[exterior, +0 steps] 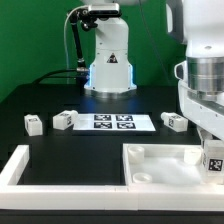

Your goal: Assemble square table

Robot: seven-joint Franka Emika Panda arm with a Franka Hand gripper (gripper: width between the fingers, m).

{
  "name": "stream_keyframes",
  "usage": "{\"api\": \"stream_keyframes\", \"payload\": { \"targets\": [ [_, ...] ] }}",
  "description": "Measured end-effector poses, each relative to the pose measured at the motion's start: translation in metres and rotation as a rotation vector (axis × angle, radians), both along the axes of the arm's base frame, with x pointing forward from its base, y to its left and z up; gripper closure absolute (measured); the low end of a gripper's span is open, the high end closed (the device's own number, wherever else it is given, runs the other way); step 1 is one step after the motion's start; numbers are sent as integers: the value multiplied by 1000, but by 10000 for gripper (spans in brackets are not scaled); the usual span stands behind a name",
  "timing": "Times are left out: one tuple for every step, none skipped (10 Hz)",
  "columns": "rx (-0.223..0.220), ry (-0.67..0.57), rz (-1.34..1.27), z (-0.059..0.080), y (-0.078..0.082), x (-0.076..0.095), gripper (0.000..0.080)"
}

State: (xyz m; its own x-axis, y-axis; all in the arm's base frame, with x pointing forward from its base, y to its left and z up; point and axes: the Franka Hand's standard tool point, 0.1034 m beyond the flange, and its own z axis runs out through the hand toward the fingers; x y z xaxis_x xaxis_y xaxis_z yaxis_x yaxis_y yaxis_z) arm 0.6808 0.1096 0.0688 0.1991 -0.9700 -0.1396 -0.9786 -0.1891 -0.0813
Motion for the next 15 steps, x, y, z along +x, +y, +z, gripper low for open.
{"api": "stream_keyframes", "payload": {
  "targets": [
    [-4, -11, 77, 0, 0, 0, 163],
    [-7, -18, 123, 0, 0, 0, 153],
    [-21, -35, 259, 0, -1, -1, 153],
    [-60, -53, 498, 0, -4, -1, 151],
    [-87, -79, 705, 2, -4, 1, 151],
    [-92, -90, 804, 1, -2, 0, 151],
    [-93, -92, 824, 1, -4, 0, 151],
    [-90, -88, 792, 1, -3, 0, 151],
    [-90, -88, 794, 1, -4, 0, 261],
    [-90, -88, 793, 1, -4, 0, 399],
    [-86, -73, 715, 0, -5, -1, 508],
    [-83, -63, 631, 0, -5, -1, 508],
    [-80, -53, 554, 0, -5, -1, 508],
    [-75, -40, 450, 0, -6, -1, 508],
    [-67, -25, 326, -1, -6, -2, 508]
  ]
}}
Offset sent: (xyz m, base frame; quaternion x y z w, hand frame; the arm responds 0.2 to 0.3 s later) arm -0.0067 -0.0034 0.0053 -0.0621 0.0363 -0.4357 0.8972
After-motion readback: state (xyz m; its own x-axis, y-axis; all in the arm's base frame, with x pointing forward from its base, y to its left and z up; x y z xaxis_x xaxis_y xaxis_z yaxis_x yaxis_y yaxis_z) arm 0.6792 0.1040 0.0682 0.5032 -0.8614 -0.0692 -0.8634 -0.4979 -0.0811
